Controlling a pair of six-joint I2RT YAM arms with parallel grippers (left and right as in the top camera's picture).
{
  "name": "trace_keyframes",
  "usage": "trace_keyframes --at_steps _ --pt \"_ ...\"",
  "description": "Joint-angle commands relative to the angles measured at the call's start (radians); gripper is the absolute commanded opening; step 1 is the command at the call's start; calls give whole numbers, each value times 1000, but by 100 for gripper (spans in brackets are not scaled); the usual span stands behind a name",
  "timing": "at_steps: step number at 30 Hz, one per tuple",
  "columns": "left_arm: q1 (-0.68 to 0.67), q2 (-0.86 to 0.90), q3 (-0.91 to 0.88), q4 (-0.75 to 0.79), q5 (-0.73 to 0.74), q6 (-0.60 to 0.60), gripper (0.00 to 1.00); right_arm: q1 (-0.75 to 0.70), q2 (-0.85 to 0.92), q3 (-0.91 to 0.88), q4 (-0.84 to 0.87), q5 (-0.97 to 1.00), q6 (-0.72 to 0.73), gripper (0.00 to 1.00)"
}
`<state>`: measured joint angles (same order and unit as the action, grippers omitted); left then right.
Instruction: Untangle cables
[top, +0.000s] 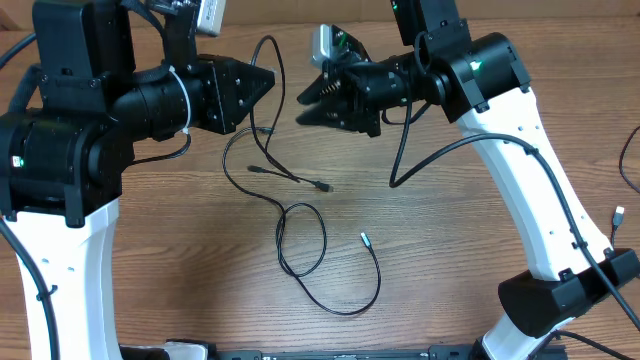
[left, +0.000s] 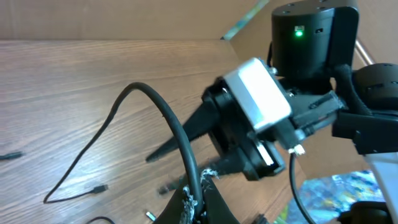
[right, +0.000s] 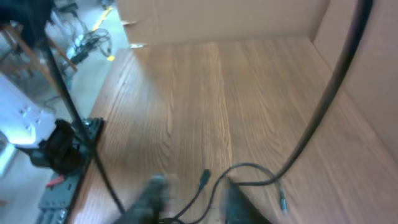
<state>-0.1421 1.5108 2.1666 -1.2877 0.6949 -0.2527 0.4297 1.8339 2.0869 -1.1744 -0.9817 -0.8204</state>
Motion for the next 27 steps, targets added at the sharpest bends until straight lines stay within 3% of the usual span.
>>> trace_keyframes --at_steps 1,3,6,9,12,16,22,27 --pt "6 -7 23 2 -44 29 4 -6 7 7 4 -80 -30 68" --pt "6 -7 23 1 -105 29 4 -6 7 7 2 -99 -30 89" --pt "6 -7 23 -2 -197 29 5 -6 7 7 -12 -117 -18 100" --pt "6 -7 23 -2 -288 -11 4 -6 7 7 -43 -140 -19 100" --pt "6 -7 23 -2 -421 -175 4 -6 7 7 -50 -168 -19 100" --pt "1 -7 23 -3 -435 -396 4 -6 7 7 -29 -189 -19 100" --pt "-52 -6 22 -32 -530 -442 4 -6 7 7 -5 -237 -19 100" --pt "-115 -6 22 -47 -573 -612 4 -5 7 7 14 -251 -19 100"
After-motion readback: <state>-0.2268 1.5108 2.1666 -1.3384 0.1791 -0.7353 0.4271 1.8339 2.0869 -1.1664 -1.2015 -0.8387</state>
